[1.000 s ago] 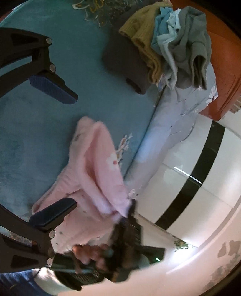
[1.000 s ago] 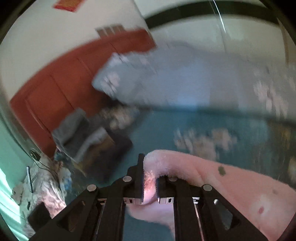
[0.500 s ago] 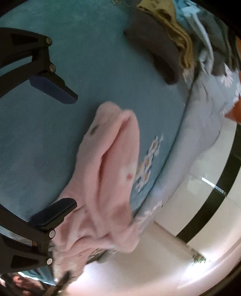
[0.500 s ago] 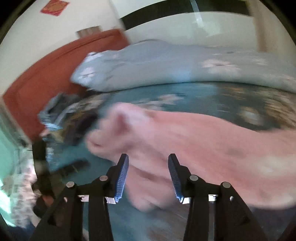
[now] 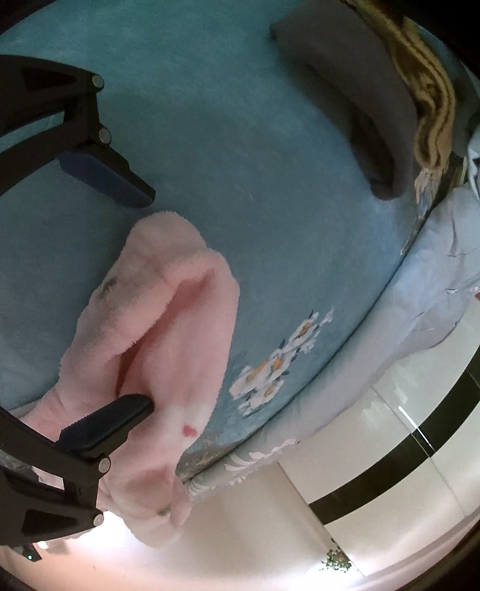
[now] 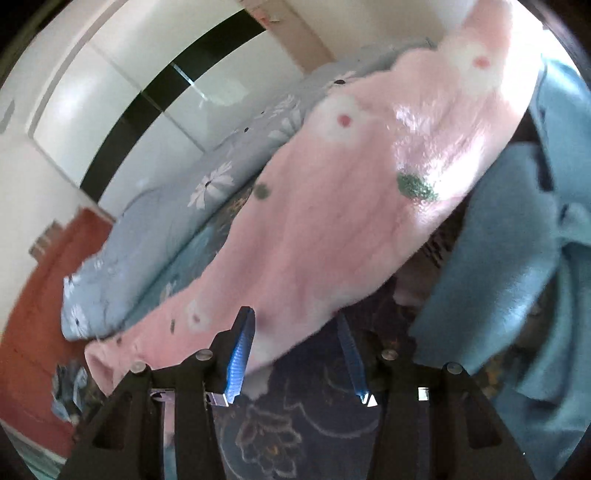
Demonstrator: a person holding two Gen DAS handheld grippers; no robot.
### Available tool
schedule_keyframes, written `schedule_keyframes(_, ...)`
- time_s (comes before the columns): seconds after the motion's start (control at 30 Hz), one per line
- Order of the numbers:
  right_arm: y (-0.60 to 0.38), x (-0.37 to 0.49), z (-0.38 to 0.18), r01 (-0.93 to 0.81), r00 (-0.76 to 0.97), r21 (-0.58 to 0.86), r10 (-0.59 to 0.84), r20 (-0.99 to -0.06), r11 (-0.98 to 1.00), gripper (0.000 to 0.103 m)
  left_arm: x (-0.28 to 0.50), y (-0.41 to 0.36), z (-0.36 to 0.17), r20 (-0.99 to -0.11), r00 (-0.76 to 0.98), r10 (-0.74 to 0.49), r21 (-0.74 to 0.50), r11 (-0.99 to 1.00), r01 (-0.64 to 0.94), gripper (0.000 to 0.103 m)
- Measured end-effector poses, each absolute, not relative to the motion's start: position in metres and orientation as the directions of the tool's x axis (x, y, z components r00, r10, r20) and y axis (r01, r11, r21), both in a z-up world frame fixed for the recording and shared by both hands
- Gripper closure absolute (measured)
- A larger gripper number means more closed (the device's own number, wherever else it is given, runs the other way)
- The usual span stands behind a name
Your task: Fold clothes
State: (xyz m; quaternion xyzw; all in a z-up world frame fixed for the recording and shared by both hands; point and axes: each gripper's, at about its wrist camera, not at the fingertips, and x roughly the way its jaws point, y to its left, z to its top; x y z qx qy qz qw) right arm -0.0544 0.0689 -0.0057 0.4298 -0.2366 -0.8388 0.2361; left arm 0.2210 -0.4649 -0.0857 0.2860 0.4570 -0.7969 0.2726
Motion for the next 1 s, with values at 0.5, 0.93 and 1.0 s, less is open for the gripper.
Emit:
schedule_keyframes(0.5, 0.045, -0.053, 0.063, 0.349, -0.549, 0.689, -0.734, -0.399, -0.635, 0.099, 0.225, -0.459, -0.054, -0.653, -0.733, -0.189, -0.594, -0.472, 0.651, 0.090)
schedule_keyframes(0.93, 0.065, -0.021, 0.186, 0.654, -0.561, 0.602, -0.827, -0.020, -0.458, 0.099, 0.259, -0.470, 0.067, -0.437, -0.806, -0.400, -0.521, -0.617, 0.589, 0.096)
schedule_keyframes(1.0, 0.064, -0.017, 0.204, 0.689, -0.560, 0.566, -0.828, 0.020, -0.453, 0.099, 0.276, -0.470, 0.087, -0.398, -0.815, -0.421, -0.504, -0.642, 0.578, 0.096)
